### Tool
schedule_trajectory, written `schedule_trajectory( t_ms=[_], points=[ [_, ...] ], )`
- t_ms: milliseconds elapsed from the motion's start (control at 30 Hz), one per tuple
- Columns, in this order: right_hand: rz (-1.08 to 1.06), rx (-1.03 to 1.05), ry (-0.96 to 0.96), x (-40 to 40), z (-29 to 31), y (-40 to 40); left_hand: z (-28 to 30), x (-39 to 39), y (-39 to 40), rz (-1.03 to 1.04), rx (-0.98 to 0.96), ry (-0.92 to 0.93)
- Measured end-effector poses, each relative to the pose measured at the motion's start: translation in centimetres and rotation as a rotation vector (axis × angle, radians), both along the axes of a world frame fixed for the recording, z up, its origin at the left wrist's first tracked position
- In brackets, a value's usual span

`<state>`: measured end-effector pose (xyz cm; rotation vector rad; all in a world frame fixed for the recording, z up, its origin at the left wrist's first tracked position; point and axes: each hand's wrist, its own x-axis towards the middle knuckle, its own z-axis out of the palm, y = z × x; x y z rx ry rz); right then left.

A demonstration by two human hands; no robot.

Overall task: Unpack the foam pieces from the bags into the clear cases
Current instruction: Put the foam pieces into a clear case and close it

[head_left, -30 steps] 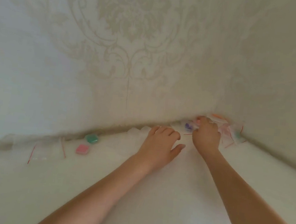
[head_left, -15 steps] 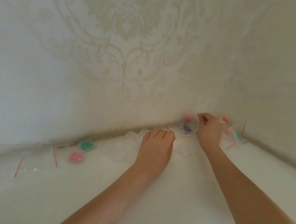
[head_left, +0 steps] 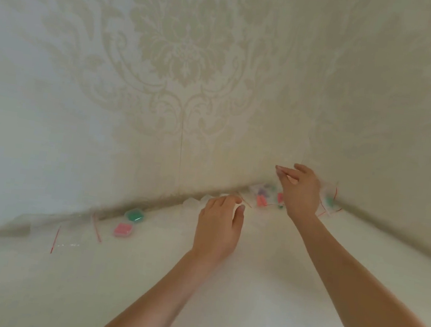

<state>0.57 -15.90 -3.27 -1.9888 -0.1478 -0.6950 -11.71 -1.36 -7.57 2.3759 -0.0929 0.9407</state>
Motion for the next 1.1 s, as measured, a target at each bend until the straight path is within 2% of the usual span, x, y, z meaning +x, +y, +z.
schedule_trajectory(
  t_ms=[133, 200, 300, 367, 433, 533, 633, 700, 733, 833, 967, 1100],
  points=[
    [0.293, 0.262, 0.044, -3.9, 1.1, 2.5, 1.5, -0.5, 0.1, -0.131, -0.29, 0.121],
    [0.375, 0.34, 0.063, -5.7, 1.2, 3.8, 2.2, -0.9, 0.1, -0.188, -0.485, 0.163],
    [0.446, 0.393, 0.109, -7.5, 0.8, 5.2, 3.0, -1.4, 1.2, -0.242, -0.983, 0.229],
    [0.47, 0.482, 0.203, -8.2, 0.4, 5.9, 3.3, -1.9, 2.4, -0.293, -1.205, 0.19],
    [0.582, 0.614, 0.35, -8.4, -0.1, 6.4, 3.4, -2.4, 3.9, -0.276, -1.191, 0.152],
    [0.769, 0.696, 0.518, -9.0, -0.9, 7.0, 2.6, -2.8, 6.2, -0.117, -1.041, 0.062],
    [0.726, 0.685, 0.499, -9.3, -1.4, 7.6, 1.4, -3.1, 8.0, 0.109, -0.667, -0.125],
    [0.686, 0.736, 0.473, -9.4, -1.1, 7.8, 1.1, -3.3, 8.3, 0.142, -0.478, -0.225],
    [0.686, 0.754, 0.458, -9.6, -0.8, 7.8, 1.3, -3.5, 8.0, 0.132, -0.444, -0.254],
    [0.733, 0.73, 0.42, -10.4, -0.9, 7.9, 1.7, -3.4, 6.6, -0.017, -0.54, -0.234],
    [0.784, 0.546, 0.385, -11.4, -1.6, 8.2, 1.5, -3.7, 5.0, -0.259, -0.771, -0.03],
    [0.743, 0.417, 0.318, -11.7, -1.4, 7.7, 2.4, -4.2, 5.0, -0.337, -1.022, 0.09]
  ],
)
